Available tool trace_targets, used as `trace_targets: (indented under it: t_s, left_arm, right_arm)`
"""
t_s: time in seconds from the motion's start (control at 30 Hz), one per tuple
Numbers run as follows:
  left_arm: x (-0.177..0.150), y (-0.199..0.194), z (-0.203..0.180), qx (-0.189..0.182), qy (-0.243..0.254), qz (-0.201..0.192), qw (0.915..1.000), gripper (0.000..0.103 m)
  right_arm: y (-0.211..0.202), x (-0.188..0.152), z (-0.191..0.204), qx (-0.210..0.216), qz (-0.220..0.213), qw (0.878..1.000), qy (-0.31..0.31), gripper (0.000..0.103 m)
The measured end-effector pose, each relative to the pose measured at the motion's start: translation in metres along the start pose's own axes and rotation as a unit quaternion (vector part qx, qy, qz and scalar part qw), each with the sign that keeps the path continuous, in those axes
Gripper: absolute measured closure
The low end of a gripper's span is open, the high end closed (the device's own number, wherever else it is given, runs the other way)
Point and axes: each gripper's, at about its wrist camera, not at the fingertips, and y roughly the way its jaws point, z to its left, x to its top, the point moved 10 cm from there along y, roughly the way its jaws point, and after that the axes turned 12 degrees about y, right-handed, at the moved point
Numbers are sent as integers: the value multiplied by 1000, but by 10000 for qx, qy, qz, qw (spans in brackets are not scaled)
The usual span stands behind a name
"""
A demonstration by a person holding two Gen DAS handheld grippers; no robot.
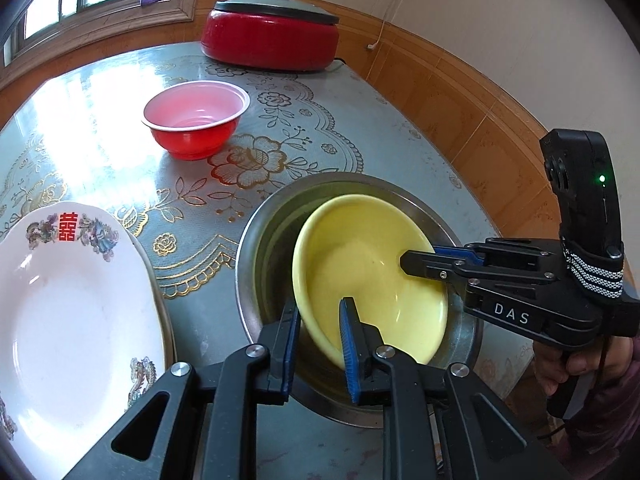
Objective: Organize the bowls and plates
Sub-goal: 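Grasp the yellow bowl rim with the left gripper and lower it into the basin, then open the left gripper and withdraw it from the yellow bowl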
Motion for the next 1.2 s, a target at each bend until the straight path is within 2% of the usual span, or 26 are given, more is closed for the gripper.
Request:
trace_targets:
  t_s: [0.17, 0.3, 0.43, 0.67, 0.9, 1.0, 1.2]
  left_arm:
    - [0, 0, 1, 16, 6, -22, 10000, 80]
    - [0, -2, 1, 377, 195, -82, 9991, 81]
    - [-1, -2, 0, 405, 237, -70, 9989, 78]
    - [-1, -7, 1, 333, 161, -142, 9992, 77]
    - [3, -16, 9, 170, -70, -343, 9992, 76]
    - [8, -21, 14, 195, -175, -422, 9988, 74]
    - [15, -26, 35, 318, -504, -489, 9970, 72]
  right_arm:
    - [0, 2, -1, -70, -53, 10000, -3, 93]
    - [-1, 2, 0, -261, -159, 9994, -156, 93]
    - [1, 2, 1, -381, -184, 9986, -303, 93]
    - [-1, 3, 0, -200, -232, 9993, -216, 92]
    - [-10, 11, 6, 74, -400, 9991, -72, 81]
    - [-15, 22, 10, 190, -522, 9985, 7, 77]
    - [-10, 41, 18, 419, -536, 9975, 188, 77]
